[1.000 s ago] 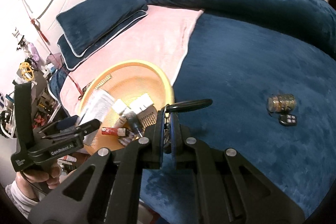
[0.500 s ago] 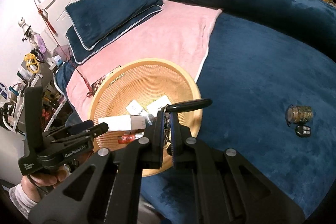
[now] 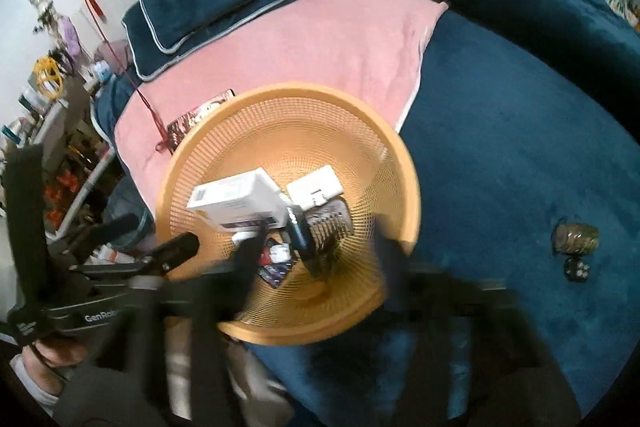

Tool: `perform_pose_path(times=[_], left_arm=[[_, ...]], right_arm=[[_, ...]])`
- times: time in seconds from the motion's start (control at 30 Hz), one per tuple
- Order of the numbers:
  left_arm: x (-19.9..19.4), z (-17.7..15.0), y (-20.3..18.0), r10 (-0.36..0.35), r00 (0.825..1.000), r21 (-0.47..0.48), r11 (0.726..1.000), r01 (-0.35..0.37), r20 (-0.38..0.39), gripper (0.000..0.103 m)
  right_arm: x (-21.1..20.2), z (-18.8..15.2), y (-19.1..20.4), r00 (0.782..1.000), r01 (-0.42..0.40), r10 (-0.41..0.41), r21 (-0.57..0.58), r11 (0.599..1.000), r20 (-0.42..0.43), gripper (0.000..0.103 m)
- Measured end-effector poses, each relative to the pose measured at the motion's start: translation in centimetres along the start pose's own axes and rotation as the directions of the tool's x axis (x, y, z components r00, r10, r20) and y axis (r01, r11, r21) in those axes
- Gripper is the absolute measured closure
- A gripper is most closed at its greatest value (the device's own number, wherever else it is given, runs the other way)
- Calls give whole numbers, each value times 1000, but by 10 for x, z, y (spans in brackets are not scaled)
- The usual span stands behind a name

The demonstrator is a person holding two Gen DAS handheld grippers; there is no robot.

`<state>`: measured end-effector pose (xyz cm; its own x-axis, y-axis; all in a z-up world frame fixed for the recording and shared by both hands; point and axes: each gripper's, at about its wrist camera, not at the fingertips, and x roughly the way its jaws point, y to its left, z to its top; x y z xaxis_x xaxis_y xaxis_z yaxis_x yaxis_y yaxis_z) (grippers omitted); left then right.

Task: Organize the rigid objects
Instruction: 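Open both tools to drop the box and key fob into the basket, then withdraw both tools from the basket toward the glass jar and remote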

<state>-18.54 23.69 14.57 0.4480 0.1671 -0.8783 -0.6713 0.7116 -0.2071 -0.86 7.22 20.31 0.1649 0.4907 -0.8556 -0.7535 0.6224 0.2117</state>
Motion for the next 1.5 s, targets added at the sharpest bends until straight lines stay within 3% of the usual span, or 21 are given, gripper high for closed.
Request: perform_pose_path(times=[0.07,0.3,1.5], left_arm=[[-1,-1,-1,10,1000,6,1000,-10,2,2],[-3,-6,0,24,1000,10,1000,-24,6,1],[-16,-14,-14,42,999,45,998,-43,6,1]], right_arm=[[-3,-5,-5,1000,-13,12,23,1000,18,7],[-2,-12,-13,1000,10,-9,49,999,-10,0],[-5,-29,-23,999,5,-2,78,997,-42,0]])
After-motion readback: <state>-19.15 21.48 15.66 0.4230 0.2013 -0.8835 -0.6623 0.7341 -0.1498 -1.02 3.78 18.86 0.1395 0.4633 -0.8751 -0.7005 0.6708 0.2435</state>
